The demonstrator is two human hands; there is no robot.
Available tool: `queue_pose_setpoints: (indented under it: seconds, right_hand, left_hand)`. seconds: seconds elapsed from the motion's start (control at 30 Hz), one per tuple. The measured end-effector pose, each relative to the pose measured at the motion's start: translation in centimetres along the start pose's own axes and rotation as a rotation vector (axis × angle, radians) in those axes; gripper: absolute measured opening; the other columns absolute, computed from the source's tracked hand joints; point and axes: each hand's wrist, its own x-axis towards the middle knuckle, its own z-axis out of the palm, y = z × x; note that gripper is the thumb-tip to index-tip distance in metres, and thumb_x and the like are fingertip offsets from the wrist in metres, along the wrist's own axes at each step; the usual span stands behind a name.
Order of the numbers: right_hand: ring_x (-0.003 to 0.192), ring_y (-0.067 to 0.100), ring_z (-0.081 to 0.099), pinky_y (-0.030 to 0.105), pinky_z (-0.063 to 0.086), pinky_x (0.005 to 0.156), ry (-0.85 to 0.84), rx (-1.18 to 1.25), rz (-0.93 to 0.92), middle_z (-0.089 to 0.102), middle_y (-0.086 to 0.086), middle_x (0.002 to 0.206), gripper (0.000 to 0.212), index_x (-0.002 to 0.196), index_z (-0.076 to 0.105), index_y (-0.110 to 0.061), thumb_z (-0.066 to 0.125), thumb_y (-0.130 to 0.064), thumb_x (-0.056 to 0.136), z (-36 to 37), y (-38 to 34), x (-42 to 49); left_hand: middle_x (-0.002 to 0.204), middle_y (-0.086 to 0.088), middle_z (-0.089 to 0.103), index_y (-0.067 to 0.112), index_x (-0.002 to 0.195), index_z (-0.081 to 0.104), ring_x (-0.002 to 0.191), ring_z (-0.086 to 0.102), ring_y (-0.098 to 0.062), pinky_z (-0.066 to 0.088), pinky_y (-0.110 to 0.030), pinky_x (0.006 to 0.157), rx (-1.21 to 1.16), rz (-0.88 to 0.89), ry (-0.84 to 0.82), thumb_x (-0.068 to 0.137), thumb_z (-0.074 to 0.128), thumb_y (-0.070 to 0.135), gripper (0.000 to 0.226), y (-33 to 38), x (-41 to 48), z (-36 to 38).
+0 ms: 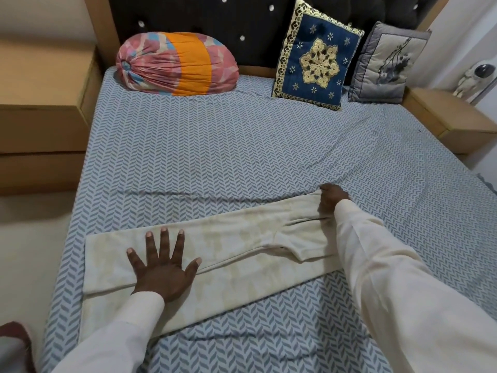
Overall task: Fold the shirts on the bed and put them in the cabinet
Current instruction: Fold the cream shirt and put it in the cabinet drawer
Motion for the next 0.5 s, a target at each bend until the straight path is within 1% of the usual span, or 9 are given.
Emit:
queue_pose_setpoints:
  seconds: [0.07,0.13,0.2,0.27,0.33,0.37,0.43,0.47,0.5]
  right_hand:
    - [0.132,0.032,0.049,0.04,0.036,0.114,0.064,0.067,0.084,0.058,0.01,0.138,0.042,0.131,0.063,-0.021,0.052,-0.014,0.092,0.2,0.3,0.5]
    - [0.129,0.029,0.051,0.045,0.032,0.115,0.172,0.216,0.194,0.065,0.004,0.13,0.034,0.113,0.074,-0.029,0.063,-0.019,0.082,0.3,0.3,0.5]
    - [0.124,0.029,0.056,0.046,0.036,0.11,0.249,0.305,0.273,0.069,0.004,0.122,0.026,0.104,0.076,-0.027,0.072,-0.029,0.079,0.4,0.6,0.8]
    - [0.119,0.031,0.06,0.044,0.043,0.105,0.331,0.366,0.305,0.071,0.007,0.118,0.026,0.103,0.078,-0.023,0.076,-0.031,0.078,0.5,1.0,0.8]
    - [0.118,0.034,0.06,0.043,0.046,0.103,0.395,0.377,0.302,0.071,0.012,0.117,0.022,0.103,0.078,-0.02,0.075,-0.026,0.082,1.0,1.3,0.9]
    - [0.119,0.035,0.059,0.043,0.046,0.103,0.389,0.37,0.309,0.07,0.014,0.12,0.022,0.106,0.077,-0.018,0.072,-0.024,0.085,1.2,1.4,1.0]
    - [0.123,0.035,0.056,0.045,0.041,0.103,0.356,0.268,0.315,0.065,0.015,0.125,0.025,0.112,0.073,-0.014,0.063,-0.025,0.092,1.8,1.2,0.8]
    - [0.123,0.035,0.054,0.047,0.037,0.105,0.367,0.186,0.297,0.064,0.015,0.125,0.027,0.113,0.072,-0.014,0.058,-0.027,0.095,1.8,0.7,0.5]
    - [0.122,0.036,0.052,0.05,0.034,0.105,0.416,0.089,0.261,0.063,0.013,0.123,0.029,0.112,0.071,-0.015,0.052,-0.03,0.097,2.0,0.3,0.2]
  left_hand:
    - [0.15,0.002,-0.047,0.036,0.141,-0.038,0.138,-0.044,-0.031,-0.023,-0.068,0.106,-0.002,0.001,-0.009,0.085,0.0,0.08,0.081,0.0,0.1,0.0]
    - [0.15,0.002,-0.047,0.036,0.141,-0.038,0.138,-0.044,-0.031,-0.023,-0.068,0.106,0.001,0.002,-0.011,0.085,0.0,0.08,0.081,0.0,0.1,0.0]
    - [0.15,0.002,-0.047,0.036,0.142,-0.038,0.137,-0.044,-0.031,-0.022,-0.068,0.107,-0.001,0.003,-0.011,0.085,0.0,0.079,0.081,0.0,0.1,0.0]
    - [0.15,0.002,-0.047,0.036,0.142,-0.038,0.138,-0.044,-0.031,-0.022,-0.068,0.107,-0.001,0.006,-0.015,0.085,0.0,0.079,0.081,0.0,0.1,-0.1]
    - [0.15,0.002,-0.047,0.037,0.142,-0.038,0.137,-0.044,-0.031,-0.023,-0.067,0.107,-0.004,0.006,-0.02,0.085,0.0,0.079,0.081,0.0,0.1,-0.1]
    - [0.149,0.002,-0.047,0.037,0.142,-0.038,0.137,-0.045,-0.031,-0.024,-0.067,0.107,-0.007,0.005,-0.02,0.085,0.0,0.08,0.081,0.0,0.1,-0.1]
    - [0.149,0.002,-0.048,0.037,0.141,-0.038,0.137,-0.045,-0.031,-0.024,-0.067,0.106,-0.008,0.006,-0.022,0.085,0.0,0.08,0.081,0.0,0.2,0.0]
    - [0.149,0.002,-0.048,0.037,0.141,-0.038,0.137,-0.045,-0.031,-0.024,-0.067,0.106,-0.007,0.007,-0.023,0.085,0.0,0.08,0.081,0.0,0.2,-0.1]
    - [0.148,0.002,-0.049,0.037,0.14,-0.039,0.136,-0.045,-0.031,-0.023,-0.067,0.106,-0.005,0.007,-0.026,0.085,0.0,0.08,0.081,-0.1,0.2,-0.1]
